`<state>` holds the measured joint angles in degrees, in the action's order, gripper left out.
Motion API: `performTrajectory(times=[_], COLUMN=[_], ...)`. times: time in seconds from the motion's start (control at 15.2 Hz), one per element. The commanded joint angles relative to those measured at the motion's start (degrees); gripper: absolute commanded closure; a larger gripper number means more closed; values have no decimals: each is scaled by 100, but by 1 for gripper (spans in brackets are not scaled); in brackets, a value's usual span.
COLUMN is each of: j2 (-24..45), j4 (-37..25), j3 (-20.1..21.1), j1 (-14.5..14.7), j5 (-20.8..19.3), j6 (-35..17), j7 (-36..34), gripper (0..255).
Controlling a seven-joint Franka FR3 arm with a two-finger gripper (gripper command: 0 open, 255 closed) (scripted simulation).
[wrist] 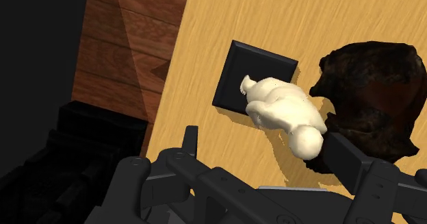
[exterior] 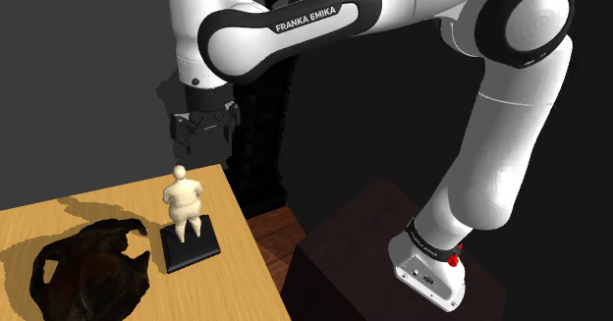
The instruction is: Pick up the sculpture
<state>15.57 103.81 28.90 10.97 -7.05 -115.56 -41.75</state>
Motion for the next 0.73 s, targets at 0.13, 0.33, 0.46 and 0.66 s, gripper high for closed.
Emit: performTrajectory(times=[0.13, 0.33, 0.46, 0.66], j2=[993, 1627, 1683, 1775], j4=[-951, -1687, -1616, -1521], j3=[-89, -181, -203, -232], j1=[407, 719, 727, 738], j5=[-468, -702, -730, -777], j6=[59, 199, 76, -104], j7=[-376, -544, -560, -587], gripper=[0, 0, 0, 0])
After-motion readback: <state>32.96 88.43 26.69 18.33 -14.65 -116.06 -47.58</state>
